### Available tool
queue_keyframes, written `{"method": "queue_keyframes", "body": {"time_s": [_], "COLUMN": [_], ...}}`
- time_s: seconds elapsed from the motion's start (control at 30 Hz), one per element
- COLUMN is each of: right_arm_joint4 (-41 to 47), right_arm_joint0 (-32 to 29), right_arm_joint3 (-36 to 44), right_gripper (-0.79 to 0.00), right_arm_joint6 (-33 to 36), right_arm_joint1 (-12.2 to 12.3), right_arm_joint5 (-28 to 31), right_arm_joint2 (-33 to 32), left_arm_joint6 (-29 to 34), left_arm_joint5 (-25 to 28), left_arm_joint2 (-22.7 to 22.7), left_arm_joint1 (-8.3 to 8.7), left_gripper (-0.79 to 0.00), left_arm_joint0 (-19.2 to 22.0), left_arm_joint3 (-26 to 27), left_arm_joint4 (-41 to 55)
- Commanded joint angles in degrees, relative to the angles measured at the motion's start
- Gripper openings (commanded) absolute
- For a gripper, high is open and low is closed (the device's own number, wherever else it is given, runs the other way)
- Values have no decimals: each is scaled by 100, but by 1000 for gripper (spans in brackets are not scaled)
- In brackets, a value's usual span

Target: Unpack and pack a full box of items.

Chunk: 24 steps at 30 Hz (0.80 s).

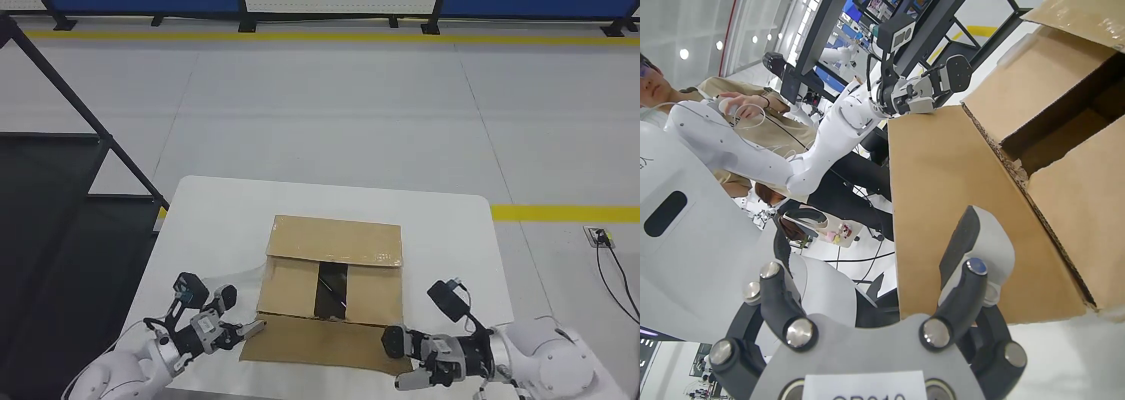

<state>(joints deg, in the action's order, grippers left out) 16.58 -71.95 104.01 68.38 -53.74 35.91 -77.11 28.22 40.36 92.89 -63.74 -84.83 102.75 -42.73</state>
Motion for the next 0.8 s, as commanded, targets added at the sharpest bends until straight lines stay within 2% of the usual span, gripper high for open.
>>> {"method": "queue_keyframes", "body": {"time_s": [0.0, 0.07, 0.23, 0.7, 0.77], "right_arm_joint4": [99, 315, 1509, 1509, 1421], "right_arm_joint0": [17, 31, 123, 123, 132], "right_arm_joint3": [-49, -121, -628, -628, -569], "right_gripper": [0, 0, 0, 0, 0], "right_arm_joint6": [-76, -145, -169, -169, -358], "right_arm_joint1": [70, 127, 176, 176, 160], "right_arm_joint5": [76, 145, 167, 167, -24], "right_arm_joint2": [55, 77, -21, -21, 48], "left_arm_joint6": [54, 114, 330, 330, 330], "left_arm_joint5": [28, 64, 146, 146, 146], "left_arm_joint2": [-14, -34, -156, -156, -156], "left_arm_joint1": [16, 32, 62, 62, 62], "left_gripper": [0, 0, 0, 0, 0], "left_arm_joint0": [0, 9, 48, 48, 48], "left_arm_joint3": [-14, -21, -150, -150, -150], "left_arm_joint4": [-50, -136, -257, -257, -257]}}
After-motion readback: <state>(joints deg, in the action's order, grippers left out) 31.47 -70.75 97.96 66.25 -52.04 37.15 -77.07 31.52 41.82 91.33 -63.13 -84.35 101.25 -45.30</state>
